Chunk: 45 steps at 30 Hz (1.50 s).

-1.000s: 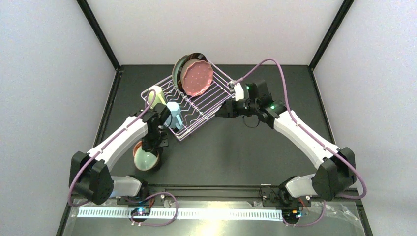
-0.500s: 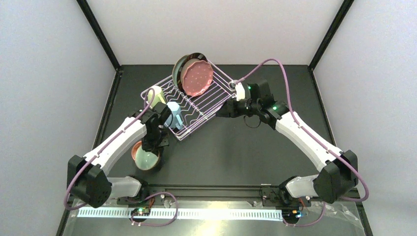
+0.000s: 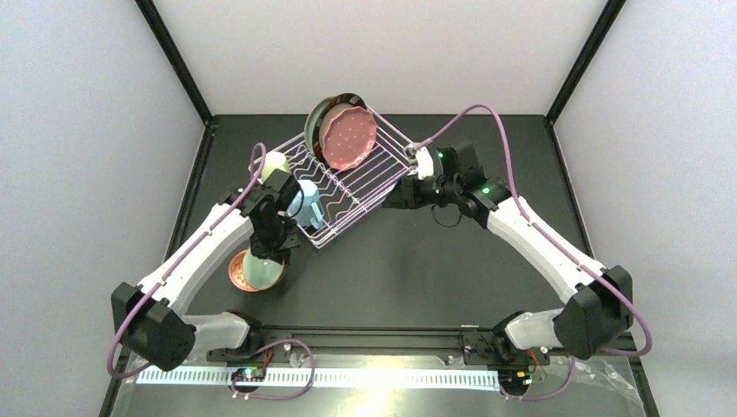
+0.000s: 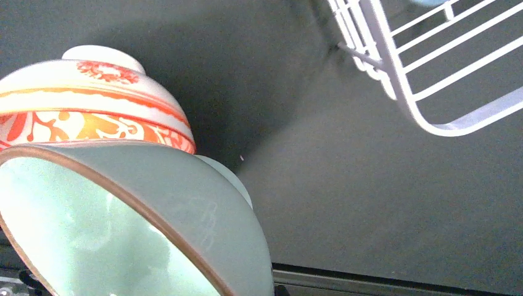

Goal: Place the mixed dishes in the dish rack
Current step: Grab the bowl from the bowl, then place the upside down bowl on the dish rack.

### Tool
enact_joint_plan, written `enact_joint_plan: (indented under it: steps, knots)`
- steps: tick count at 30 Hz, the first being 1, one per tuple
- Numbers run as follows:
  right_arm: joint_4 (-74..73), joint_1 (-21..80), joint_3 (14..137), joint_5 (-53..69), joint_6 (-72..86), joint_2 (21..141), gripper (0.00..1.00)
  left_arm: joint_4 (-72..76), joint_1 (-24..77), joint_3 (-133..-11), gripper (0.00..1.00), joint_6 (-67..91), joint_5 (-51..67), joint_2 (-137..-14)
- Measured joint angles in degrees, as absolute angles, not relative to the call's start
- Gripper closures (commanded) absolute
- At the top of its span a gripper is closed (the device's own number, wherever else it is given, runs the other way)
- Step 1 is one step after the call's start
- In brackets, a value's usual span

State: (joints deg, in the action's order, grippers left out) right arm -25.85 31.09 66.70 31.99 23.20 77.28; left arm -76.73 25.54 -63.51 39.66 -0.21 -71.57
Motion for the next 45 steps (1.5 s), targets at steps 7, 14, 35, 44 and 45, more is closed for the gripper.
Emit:
enact_joint_plan:
  steps: [7,14,35,44,45]
  knots:
    - [-26.22,31.09,68.38,31.92,23.03,77.28,0.29,-76.71,25.54,-67.29,0.99,39.42,-0.25,-71.57]
    - [-26.59,31.09,68.97,31.83,23.07,77.34,0.29,-76.79,25.54,-67.59,0.99,38.89,-0.3,-71.33]
    - [-27.07,31.09,70.94,31.59,23.11,78.89,0.29,-77.54,25.54,-73.01,0.99,36.8,-3.44,-71.4]
    - [-27.09,31.09,71.35,31.62,23.09,79.05,0.29,-77.73,25.54,-74.39,0.99,36.67,-5.76,-72.18]
    - [-27.09,31.09,71.35,31.62,23.09,79.13,0.29,-77.73,25.54,-74.81,0.99,36.6,-6.07,-72.18]
